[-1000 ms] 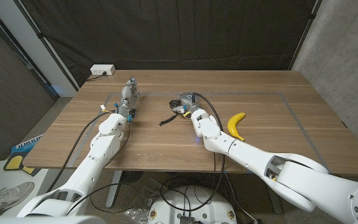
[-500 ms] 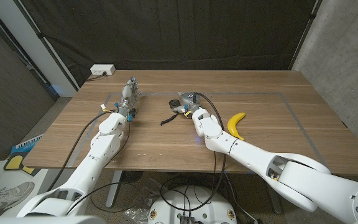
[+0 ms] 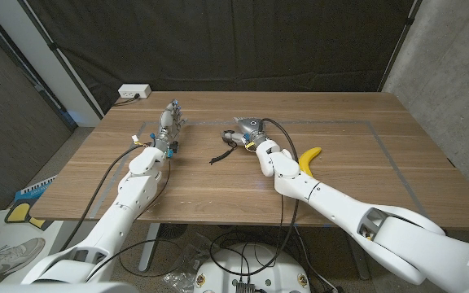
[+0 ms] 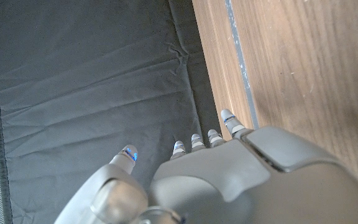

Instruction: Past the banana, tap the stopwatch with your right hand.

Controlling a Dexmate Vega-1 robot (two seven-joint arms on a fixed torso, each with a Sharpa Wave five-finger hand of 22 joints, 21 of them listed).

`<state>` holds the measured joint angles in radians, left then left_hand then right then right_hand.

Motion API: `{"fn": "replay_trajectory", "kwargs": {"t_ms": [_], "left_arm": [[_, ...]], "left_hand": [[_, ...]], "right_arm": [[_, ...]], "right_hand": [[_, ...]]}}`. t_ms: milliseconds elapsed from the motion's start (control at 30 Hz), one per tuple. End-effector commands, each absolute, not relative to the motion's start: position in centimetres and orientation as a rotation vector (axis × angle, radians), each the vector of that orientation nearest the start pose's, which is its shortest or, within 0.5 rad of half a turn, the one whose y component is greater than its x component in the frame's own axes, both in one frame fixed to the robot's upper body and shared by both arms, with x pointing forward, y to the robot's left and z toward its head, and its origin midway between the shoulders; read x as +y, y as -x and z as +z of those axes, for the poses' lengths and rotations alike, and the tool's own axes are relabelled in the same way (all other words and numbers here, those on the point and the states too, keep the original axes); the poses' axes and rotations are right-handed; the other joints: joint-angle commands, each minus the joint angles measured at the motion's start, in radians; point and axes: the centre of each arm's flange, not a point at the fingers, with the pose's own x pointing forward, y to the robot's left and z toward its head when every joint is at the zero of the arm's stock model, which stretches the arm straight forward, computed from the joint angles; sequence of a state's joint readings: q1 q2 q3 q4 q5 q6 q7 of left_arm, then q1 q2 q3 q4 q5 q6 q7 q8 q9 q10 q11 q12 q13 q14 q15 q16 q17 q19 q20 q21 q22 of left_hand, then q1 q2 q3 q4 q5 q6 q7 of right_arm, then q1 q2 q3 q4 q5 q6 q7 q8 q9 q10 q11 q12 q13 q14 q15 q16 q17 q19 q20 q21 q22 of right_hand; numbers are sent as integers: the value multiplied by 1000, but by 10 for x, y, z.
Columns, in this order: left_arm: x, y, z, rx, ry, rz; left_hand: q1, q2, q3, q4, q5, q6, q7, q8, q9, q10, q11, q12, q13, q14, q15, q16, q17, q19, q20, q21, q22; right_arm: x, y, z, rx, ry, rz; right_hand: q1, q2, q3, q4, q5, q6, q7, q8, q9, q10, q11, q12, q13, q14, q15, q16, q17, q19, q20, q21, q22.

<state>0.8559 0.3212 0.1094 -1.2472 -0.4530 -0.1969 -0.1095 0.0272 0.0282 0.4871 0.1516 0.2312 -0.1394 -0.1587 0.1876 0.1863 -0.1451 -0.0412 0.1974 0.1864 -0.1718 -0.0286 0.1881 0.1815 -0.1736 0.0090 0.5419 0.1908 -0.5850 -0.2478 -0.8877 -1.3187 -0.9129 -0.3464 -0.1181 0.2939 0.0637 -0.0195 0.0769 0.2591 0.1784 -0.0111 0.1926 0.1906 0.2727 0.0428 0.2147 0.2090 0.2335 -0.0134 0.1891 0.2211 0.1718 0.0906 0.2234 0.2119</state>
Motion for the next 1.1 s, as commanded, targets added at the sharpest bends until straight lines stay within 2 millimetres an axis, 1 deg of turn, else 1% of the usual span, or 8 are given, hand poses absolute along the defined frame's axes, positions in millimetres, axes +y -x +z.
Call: {"fn": "replay_trajectory", "kwargs": {"t_ms": [33, 133, 233, 300, 433, 533, 967, 1100], "left_arm": [[318, -657, -29, -583, 76, -132], [319, -655, -30, -585, 68, -140], [320, -654, -30, -583, 61, -152], [321, -652, -29, -583, 51, -159], [324, -649, -28, -583, 39, -172], [326, -648, -29, -584, 35, -178], [335, -651, -36, -556, 22, -207], [335, -653, -36, -551, 14, -232]], "left_hand": [[7, 1, -6, 1, 4, -7, 0, 0, -1, -11, -1, 3, 3, -44, -14, -2, 2, -63, -2, 1, 1], [8, 1, -6, 0, 4, -8, -1, 0, -1, -10, -2, 3, 3, -44, -14, -2, 2, -63, -2, 0, 1], [8, 2, -7, 0, 5, -8, 0, 0, -1, -9, -1, 4, 3, -43, -15, -2, 2, -62, -3, 0, 1], [8, 2, -7, -1, 5, -8, 0, 0, -1, -9, -1, 4, 3, -43, -14, -2, 2, -62, -2, 0, 1], [9, 2, -8, -1, 5, -7, -2, 1, -1, -10, -1, 4, 3, -43, -14, -2, 2, -62, -2, -1, 1], [9, 2, -8, -2, 6, -7, -3, 1, -1, -11, -1, 4, 3, -44, -15, -2, 1, -62, -2, -1, 1], [10, 3, -10, -3, 7, -8, -2, 2, -1, -10, -2, 4, 3, -42, -16, -1, 1, -61, -2, -2, 1], [10, 3, -11, -3, 7, -7, -2, 2, -1, -11, -2, 4, 3, -42, -16, -1, 1, -61, -2, -3, 1]], "right_arm": [[-37, -644, -10, -724, 1333, 5], [-43, -644, -7, -735, 1286, 20], [-48, -644, -2, -746, 1253, 13], [-52, -646, 1, -750, 1223, 18], [-58, -648, 7, -760, 1179, 18], [-61, -650, 11, -765, 1145, 29], [-76, -662, 21, -759, 958, 31], [-87, -665, 20, -737, 887, 24]], "right_hand": [[-50, 27, -5, 36, -15, 11, -19, 8, 1, 2, 13, 7, 0, -32, 7, -1, 3, -25, 1, -10, 3], [-71, 38, -9, 49, -23, 28, -26, 13, 1, 0, 18, 7, -1, -49, 10, -4, 0, -42, -4, -15, 3], [-82, 44, -10, 56, -26, 32, -29, 13, 0, -2, 19, 6, -2, -53, 10, -4, -1, -44, -6, -15, 2], [-95, 49, -12, 63, -30, 34, -28, 13, 0, -14, 20, 2, -4, -69, 13, -8, -3, -47, 2, -15, 1], [-100, 50, -13, 65, -32, 32, -28, 11, 0, -19, 22, 0, -5, -72, 14, -7, -5, -48, 9, -15, 1], [-104, 50, -14, 66, -34, 29, -26, 9, 0, -22, 20, -1, -6, -74, 16, -7, -7, -44, 10, -13, 0], [-100, 48, -12, 59, -39, 28, -28, 7, -1, -24, 12, 0, -9, -83, 21, -8, -18, -45, 48, -13, -3], [-96, 48, -10, 54, -40, 33, -26, 9, -1, -20, 16, 2, -10, -90, 28, -9, -22, -57, 45, -17, -5]]}}
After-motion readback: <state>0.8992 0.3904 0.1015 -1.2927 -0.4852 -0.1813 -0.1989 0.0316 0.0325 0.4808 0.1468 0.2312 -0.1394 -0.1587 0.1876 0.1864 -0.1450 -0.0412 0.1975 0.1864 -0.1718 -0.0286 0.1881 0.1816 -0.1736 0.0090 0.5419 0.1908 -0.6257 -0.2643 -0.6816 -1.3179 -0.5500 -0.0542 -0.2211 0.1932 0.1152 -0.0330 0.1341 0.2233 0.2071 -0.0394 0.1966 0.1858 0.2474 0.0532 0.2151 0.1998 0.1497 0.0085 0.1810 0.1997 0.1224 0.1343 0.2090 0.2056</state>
